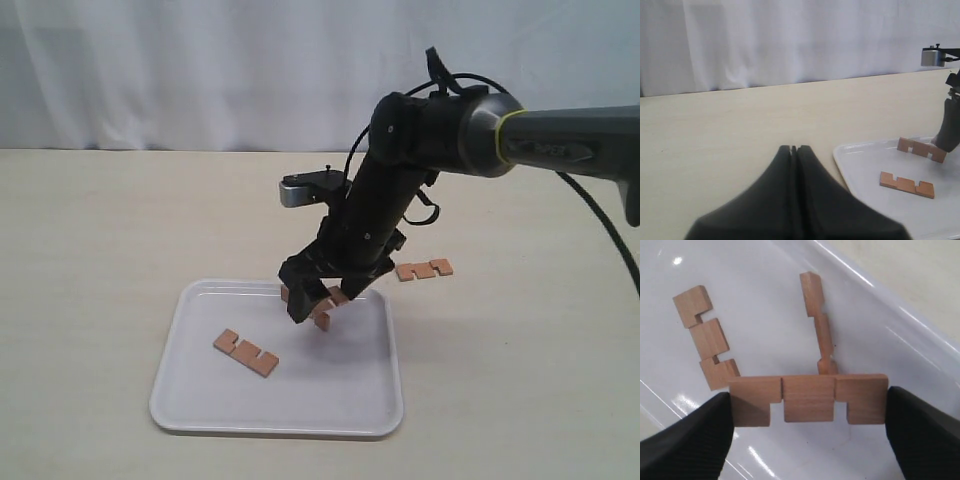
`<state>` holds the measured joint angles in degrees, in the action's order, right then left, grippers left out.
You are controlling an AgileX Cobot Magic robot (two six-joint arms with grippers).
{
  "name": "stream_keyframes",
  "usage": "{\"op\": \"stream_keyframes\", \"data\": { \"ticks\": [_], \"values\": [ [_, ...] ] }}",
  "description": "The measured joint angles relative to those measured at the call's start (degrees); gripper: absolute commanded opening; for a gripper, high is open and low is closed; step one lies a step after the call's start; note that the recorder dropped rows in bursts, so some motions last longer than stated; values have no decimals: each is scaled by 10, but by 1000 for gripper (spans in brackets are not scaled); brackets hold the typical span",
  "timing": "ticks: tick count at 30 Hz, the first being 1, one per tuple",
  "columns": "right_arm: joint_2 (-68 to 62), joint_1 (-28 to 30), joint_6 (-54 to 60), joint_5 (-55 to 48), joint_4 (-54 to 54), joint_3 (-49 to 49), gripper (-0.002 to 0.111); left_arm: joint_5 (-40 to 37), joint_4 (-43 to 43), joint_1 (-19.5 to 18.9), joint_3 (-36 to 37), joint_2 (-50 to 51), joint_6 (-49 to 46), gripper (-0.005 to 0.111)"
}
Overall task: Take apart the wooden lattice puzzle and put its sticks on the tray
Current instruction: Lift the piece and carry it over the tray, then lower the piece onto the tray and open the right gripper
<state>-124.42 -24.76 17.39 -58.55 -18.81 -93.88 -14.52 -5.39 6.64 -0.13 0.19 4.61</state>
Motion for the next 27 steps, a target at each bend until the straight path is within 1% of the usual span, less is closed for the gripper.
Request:
{"op": "stream_keyframes", "data": {
  "ticks": [6,10,16,19,24,27],
  "values": [
    [-23,0,6,0,-5,2,4,0,0,0,0,0,0,0],
    [-23,0,54,-7,-59,2,4,0,0,0,0,0,0,0],
    [-23,0,65,-7,-70,2,4,0,0,0,0,0,0,0],
    [-23,0,55,1,-24,2,4,0,0,0,0,0,0,0],
    [-23,0,-25,27,63,2,6,0,0,0,0,0,0,0],
    [-23,0,-39,27,75,2,14,0,0,0,0,0,0,0]
  ]
}}
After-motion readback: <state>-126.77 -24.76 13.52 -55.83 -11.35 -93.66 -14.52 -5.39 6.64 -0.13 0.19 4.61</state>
